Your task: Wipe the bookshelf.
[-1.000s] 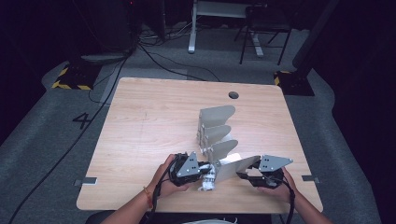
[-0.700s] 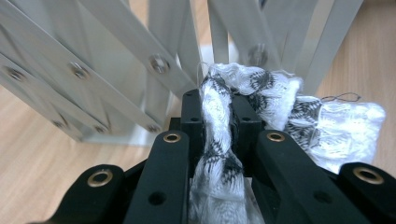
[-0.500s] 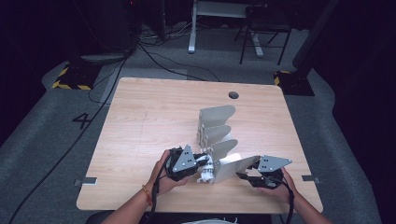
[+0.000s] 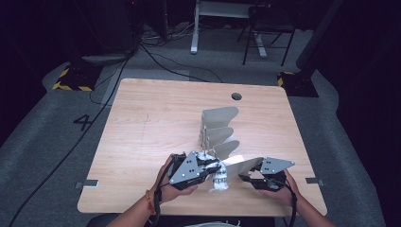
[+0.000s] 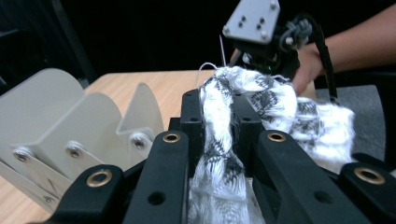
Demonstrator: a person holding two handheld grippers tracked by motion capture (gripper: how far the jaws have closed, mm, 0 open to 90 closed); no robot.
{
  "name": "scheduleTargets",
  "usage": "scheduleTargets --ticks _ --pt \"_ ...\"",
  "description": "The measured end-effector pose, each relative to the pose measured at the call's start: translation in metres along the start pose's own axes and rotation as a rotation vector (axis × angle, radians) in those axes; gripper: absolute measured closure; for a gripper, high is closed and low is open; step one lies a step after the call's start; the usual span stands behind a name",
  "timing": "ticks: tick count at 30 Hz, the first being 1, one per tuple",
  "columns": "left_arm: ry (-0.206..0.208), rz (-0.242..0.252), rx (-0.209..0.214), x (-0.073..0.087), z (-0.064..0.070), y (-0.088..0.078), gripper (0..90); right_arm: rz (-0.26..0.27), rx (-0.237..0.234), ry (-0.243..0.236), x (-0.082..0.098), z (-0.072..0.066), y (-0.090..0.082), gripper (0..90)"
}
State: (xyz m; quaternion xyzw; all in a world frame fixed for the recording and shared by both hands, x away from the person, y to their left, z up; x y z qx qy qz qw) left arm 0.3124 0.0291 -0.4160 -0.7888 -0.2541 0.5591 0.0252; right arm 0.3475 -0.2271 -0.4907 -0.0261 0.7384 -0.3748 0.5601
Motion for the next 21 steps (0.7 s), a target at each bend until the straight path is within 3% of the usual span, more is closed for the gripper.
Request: scheduleTargets --ticks 4,7,10,13,16,19,21 --pt "-0.011 -0.062 0.053 0.015 0.006 0.006 79.6 0.001 -0.003 0.001 0.0 0.0 0.001 62.0" --pt "0.004 -0.171 0.092 0.036 0.011 0.017 79.5 0.003 0.002 0.0 0.001 0.0 0.001 62.1" --pt "-0.007 -0.238 0.105 0.054 0.011 0.028 79.5 -0.001 0.001 0.0 0.002 0.0 0.002 62.2" --pt "-0.058 -0.235 0.111 0.061 0.004 0.032 79.4 -0.003 0.006 -0.002 0.002 0.0 0.001 62.4" --pt "-0.045 -0.246 0.093 0.064 0.001 0.033 79.4 0.001 0.014 0.002 0.002 0.001 0.002 63.6" --pt "-0.074 -0.262 0.073 0.069 -0.004 0.031 79.5 0.001 0.018 -0.001 0.002 0.001 0.003 63.7" --pt "-0.062 -0.278 0.052 0.072 -0.008 0.029 79.5 -0.002 0.018 -0.002 0.002 0.001 0.003 63.7"
Point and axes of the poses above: each handheld gripper's, and its own axes: y roughly forward along the jaws, x roughly out of its underside, z roughly to its right, the point moved 4 cm from there along y, roughly forward along the jaws, and after that the axes turned 12 degrees about y, right-handed, at the moved point
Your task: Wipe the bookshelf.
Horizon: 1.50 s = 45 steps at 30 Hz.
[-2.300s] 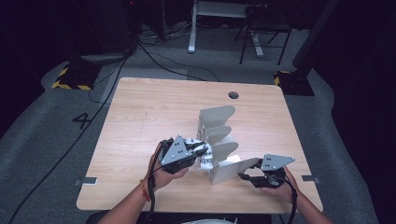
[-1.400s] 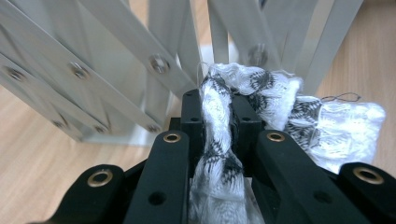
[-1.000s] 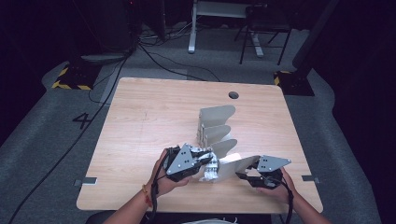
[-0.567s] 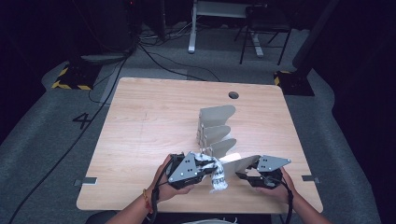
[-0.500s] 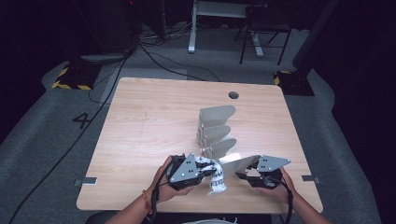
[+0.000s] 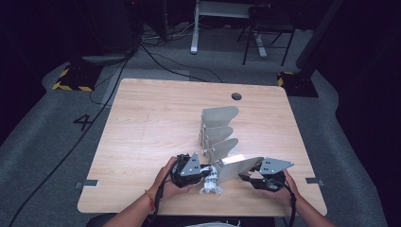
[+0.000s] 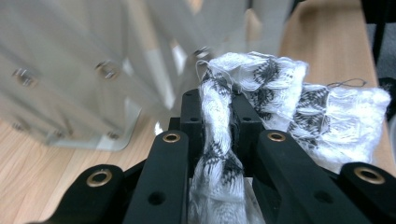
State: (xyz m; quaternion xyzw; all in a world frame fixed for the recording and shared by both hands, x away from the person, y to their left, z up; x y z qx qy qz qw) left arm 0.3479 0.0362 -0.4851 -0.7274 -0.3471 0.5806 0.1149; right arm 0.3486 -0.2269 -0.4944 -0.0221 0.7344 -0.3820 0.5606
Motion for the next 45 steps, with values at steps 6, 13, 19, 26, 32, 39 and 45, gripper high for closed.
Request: scheduleTargets --ticks 6,13,19,26,32,39,45 --pt "-0.096 0.006 -0.084 0.01 -0.021 -0.003 79.5 0.001 -0.001 0.004 0.0 0.0 0.0 63.8" --pt "-0.101 0.078 -0.152 -0.005 -0.029 -0.01 79.4 -0.002 -0.001 0.006 0.001 0.0 0.001 63.1" --pt "-0.102 0.183 -0.189 -0.027 -0.031 -0.023 79.5 -0.008 -0.004 0.005 0.001 0.0 0.003 63.2" --pt "-0.081 0.306 -0.173 -0.049 -0.023 -0.044 79.4 -0.01 -0.005 0.004 0.001 0.0 0.004 63.2" --pt "-0.013 0.304 -0.083 -0.053 -0.006 -0.042 79.5 -0.018 -0.004 0.004 0.002 0.0 0.004 63.4" --pt "-0.048 0.207 -0.034 -0.038 -0.005 -0.036 80.0 -0.029 -0.005 0.001 0.003 0.0 0.005 63.9" --pt "-0.044 0.064 0.028 -0.021 0.009 -0.009 79.9 -0.035 0.0 -0.002 0.004 0.0 0.006 64.1"
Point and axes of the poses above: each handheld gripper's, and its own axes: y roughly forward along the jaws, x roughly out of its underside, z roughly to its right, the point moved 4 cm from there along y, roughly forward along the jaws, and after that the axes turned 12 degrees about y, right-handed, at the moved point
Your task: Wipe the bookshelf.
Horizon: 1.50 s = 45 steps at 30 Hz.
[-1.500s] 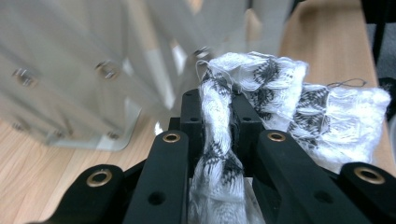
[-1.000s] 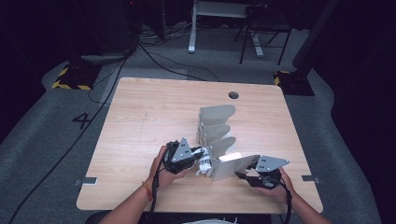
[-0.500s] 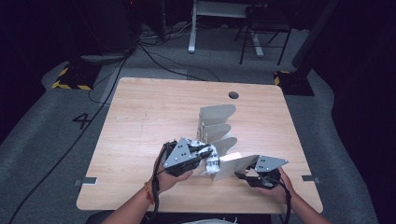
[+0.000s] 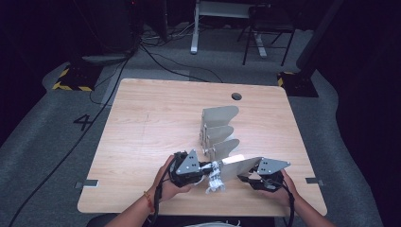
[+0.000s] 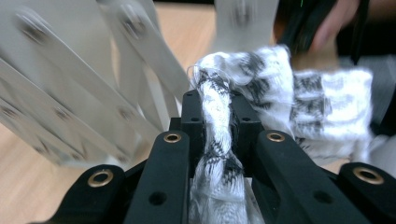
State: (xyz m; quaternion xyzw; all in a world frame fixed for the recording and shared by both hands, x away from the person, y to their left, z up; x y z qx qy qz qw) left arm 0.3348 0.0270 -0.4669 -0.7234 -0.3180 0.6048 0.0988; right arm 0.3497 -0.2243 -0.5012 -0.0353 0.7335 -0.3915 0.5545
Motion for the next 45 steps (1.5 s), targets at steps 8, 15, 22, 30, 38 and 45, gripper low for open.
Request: scheduleTargets --ticks 8,15,22,30,38,45 --pt "-0.001 -0.048 0.046 0.013 0.003 0.017 79.9 -0.005 0.011 0.007 0.001 0.002 0.0 64.0" --pt "0.021 -0.125 0.05 0.029 -0.003 0.028 79.8 -0.008 0.01 0.001 0.001 0.004 -0.001 65.8" --pt "-0.033 -0.115 -0.041 0.032 -0.022 0.024 79.3 -0.006 0.012 0.001 0.002 0.004 -0.001 65.7" --pt "-0.103 0.047 -0.196 0.008 -0.047 0.003 79.1 -0.004 0.011 0.003 0.002 0.004 -0.001 65.4" --pt "-0.118 0.155 -0.25 -0.011 -0.057 -0.017 79.2 -0.005 0.014 0.006 0.002 0.003 0.0 64.9" --pt "-0.063 0.233 -0.225 -0.032 -0.041 -0.031 79.0 -0.008 0.019 0.011 0.002 0.004 0.001 64.3"
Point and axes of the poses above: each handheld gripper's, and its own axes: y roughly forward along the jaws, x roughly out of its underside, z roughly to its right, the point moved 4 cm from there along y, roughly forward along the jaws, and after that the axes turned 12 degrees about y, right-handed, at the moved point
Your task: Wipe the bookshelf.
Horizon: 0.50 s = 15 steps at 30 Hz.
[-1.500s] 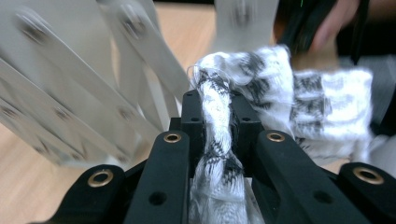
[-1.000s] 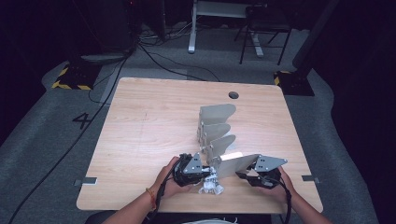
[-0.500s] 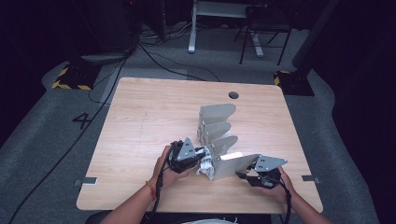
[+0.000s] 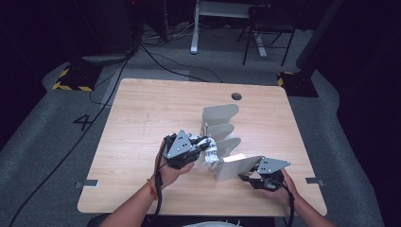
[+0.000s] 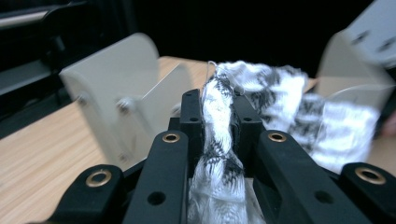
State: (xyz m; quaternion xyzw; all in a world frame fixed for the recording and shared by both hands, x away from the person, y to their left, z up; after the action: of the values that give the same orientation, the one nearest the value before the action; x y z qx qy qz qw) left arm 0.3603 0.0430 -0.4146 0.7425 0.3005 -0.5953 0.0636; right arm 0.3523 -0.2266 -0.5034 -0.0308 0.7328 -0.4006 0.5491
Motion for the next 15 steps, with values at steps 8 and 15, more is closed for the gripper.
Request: scheduleTargets --ticks 8,15 --pt "0.017 -0.069 0.109 0.018 0.025 0.009 79.5 -0.008 0.005 -0.001 0.001 0.0 0.001 64.1" --pt "0.04 -0.201 0.115 0.047 0.022 0.021 79.6 -0.012 0.007 -0.003 0.001 0.0 0.001 64.2"
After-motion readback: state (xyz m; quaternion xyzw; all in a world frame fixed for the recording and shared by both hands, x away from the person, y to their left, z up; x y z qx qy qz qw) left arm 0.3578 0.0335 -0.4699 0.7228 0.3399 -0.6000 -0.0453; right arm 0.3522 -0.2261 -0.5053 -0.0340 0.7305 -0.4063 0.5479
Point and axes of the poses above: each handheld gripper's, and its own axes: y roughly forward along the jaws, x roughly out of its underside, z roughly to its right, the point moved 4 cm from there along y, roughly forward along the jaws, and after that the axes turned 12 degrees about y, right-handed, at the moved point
